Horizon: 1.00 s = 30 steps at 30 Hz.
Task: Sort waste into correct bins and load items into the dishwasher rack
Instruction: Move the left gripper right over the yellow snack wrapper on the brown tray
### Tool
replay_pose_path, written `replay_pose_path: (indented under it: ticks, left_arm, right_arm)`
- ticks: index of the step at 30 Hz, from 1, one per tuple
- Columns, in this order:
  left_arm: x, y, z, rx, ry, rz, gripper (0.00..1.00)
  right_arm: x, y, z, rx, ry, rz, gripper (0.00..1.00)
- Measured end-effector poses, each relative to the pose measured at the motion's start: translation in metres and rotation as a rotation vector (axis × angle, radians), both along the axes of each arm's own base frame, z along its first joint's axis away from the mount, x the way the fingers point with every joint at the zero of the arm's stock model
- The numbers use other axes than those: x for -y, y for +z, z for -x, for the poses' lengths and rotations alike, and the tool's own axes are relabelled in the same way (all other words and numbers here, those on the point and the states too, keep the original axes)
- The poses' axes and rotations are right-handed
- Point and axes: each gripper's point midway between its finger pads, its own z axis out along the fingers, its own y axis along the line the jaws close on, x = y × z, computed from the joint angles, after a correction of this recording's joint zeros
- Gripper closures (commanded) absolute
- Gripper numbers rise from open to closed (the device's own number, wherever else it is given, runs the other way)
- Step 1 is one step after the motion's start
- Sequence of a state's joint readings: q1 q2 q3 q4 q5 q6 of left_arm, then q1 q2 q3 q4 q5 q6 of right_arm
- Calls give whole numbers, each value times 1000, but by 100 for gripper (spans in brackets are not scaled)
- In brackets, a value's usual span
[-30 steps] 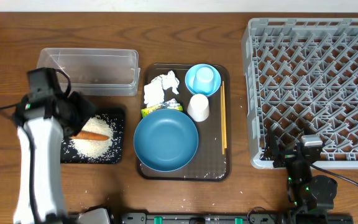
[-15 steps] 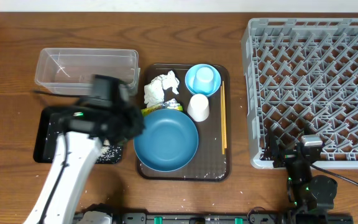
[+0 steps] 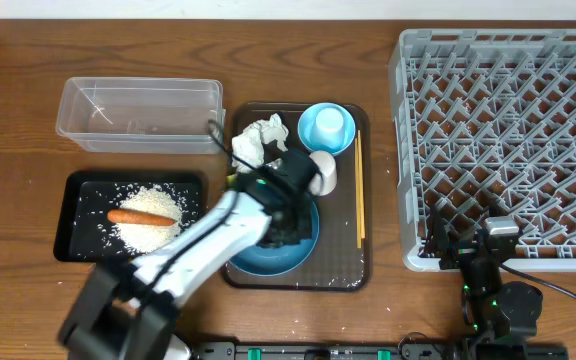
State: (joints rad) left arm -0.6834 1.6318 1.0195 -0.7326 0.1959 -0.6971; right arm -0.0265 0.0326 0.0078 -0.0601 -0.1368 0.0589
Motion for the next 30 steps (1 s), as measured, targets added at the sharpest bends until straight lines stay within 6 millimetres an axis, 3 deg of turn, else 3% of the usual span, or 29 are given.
replay_pose_path:
  ticks: [4,8,16,26,30]
  left_arm:
    - [1,-22,3,-23,-12,-64,94]
    - [0,-31,4,-42,-7,-83,94]
    - [23,-28,24,-108,-52,2,94]
    - [64,-23,79,-182,-200,62,94]
    - [68,-14,82,-165,-216,87,94]
  right_arm:
    - [0,0,0,0,0,0,1]
    - [0,0,0,0,0,0,1]
    - [0,0,0,0,0,0,1]
    - [0,0,0,0,0,0,1]
    - [0,0,0,0,0,0,1]
